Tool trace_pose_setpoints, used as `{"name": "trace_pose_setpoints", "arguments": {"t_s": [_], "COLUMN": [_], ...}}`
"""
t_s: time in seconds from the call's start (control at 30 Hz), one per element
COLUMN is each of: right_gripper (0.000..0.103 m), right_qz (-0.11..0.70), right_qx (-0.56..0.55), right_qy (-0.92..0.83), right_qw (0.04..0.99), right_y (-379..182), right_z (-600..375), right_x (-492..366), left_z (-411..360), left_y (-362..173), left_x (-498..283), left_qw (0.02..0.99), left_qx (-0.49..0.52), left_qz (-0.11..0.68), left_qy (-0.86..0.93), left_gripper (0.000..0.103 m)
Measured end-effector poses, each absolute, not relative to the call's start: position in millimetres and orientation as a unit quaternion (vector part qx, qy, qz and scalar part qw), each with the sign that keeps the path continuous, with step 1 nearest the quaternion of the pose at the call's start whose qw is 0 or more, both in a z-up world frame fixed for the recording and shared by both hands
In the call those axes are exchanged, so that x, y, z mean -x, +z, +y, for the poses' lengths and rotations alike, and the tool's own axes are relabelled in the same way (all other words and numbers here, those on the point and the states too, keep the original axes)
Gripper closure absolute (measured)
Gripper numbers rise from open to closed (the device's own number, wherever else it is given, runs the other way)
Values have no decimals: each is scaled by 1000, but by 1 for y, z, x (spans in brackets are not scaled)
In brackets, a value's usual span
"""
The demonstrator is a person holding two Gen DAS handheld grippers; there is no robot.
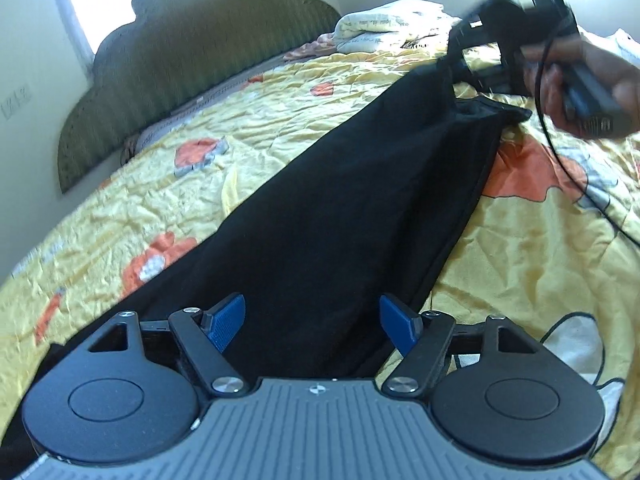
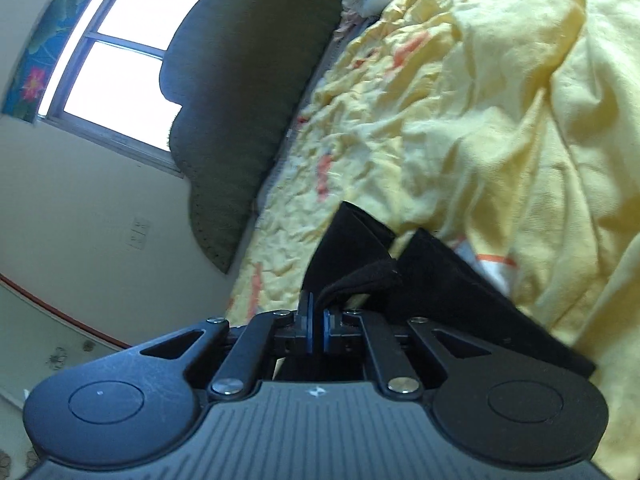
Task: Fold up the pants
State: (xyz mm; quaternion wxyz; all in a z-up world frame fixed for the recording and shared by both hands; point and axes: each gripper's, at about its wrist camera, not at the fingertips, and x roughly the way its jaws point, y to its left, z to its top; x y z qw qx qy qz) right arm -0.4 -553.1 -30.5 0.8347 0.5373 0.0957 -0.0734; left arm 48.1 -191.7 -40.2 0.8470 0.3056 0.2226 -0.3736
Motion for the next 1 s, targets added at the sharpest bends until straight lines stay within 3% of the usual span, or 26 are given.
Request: {"name": "trace_pose_setpoints", "arguments": {"t_s": [0.1,0.3,0.33,0.4,0.47,0.6,0.8,1.0], "right_gripper": [99,99,99,99,99,98,98,97], "right_qz": [60,22,20,21,30,66,16,154], "right_qx": [-537,-526,-521,-511,-513,-530,-464,-503], "right_qy": [-36,31,34,35,25,1,-21,-146], "right_qw": [841,849,852,858,857,845,885,838], "right_y": [-1,49,55,60,57,42,63,-23], "right_z": [-548,-538,-536,-532,-533,-545,-538,-569], "right_x": [1,-7,-8,-9,-10,-20,29,58], "left_z": [-196,-205,-206,-208,-205,-196,-183,-195], "left_y": [-42,-48,-48,-47,-43,-22,8,-41], "left_x": [-42,-29,-27,-29,-35,-43,-44,-44], "left_qw": [842,836,836,837,843,864,862,827], "left_qx": [-318,-361,-367,-366,-345,-315,-266,-291], "left_qz": [208,159,150,153,170,150,170,237], "left_qy": [-383,-382,-379,-377,-376,-362,-397,-419], "left_gripper": [42,46,52,77,91,93,93,93]}}
